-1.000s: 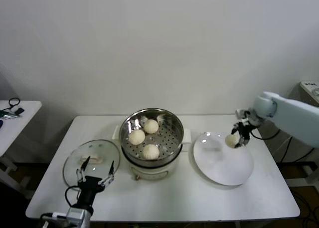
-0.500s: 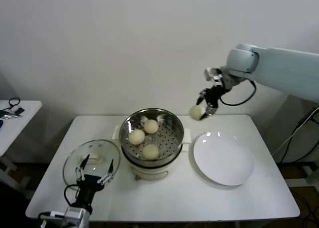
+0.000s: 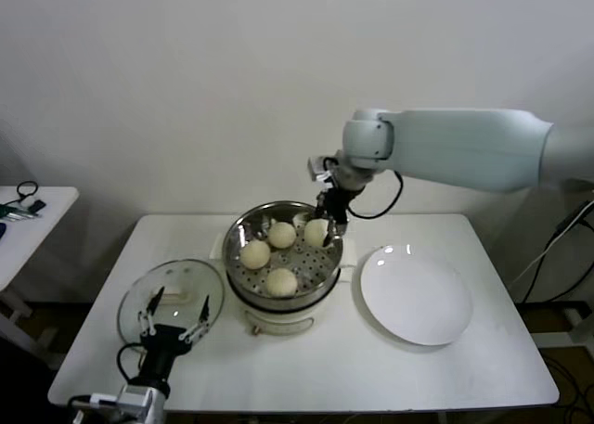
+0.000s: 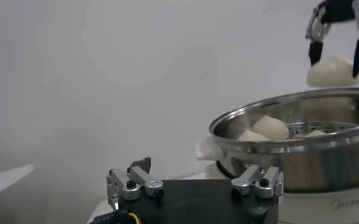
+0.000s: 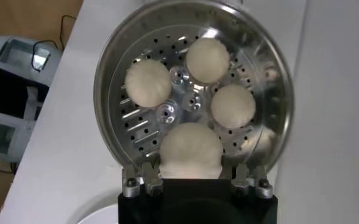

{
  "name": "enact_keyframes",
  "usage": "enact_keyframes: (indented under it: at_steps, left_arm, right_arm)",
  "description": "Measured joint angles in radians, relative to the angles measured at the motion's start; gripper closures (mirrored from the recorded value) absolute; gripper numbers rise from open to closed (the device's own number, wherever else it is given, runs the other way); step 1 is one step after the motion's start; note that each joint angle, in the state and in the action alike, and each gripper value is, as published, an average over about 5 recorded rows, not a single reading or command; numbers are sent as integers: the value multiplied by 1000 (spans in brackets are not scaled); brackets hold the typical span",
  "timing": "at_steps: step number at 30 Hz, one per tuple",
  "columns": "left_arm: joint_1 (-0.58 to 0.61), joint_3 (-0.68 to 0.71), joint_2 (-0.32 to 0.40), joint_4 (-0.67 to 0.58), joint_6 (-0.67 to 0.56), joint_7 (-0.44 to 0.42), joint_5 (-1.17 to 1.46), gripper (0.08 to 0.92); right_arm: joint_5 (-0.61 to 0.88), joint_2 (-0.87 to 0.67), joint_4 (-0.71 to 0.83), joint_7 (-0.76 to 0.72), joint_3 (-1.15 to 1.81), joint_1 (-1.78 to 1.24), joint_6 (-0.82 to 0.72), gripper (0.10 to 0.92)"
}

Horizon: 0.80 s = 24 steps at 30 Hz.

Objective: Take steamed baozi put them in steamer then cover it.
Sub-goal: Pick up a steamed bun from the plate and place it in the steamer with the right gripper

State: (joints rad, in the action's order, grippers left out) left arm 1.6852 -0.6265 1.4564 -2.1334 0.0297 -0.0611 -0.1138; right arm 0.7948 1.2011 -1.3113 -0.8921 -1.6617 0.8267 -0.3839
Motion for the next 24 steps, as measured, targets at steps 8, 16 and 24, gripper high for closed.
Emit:
enact_keyframes:
  at_steps: [8,16,24]
  left_arm:
    - [0,0,0,-1,3,1,5,177]
    - [-1,-2,1,-5,3,1,9,177]
    - [-1,-2,2,-10,4,1,11,177]
  right_arm:
    - [-53,32,30,31,12,-81,-19,347]
    - [-85,59,57,52,22,-129,-29,329]
    - [-81,59,68,63,45,-142,-25,207]
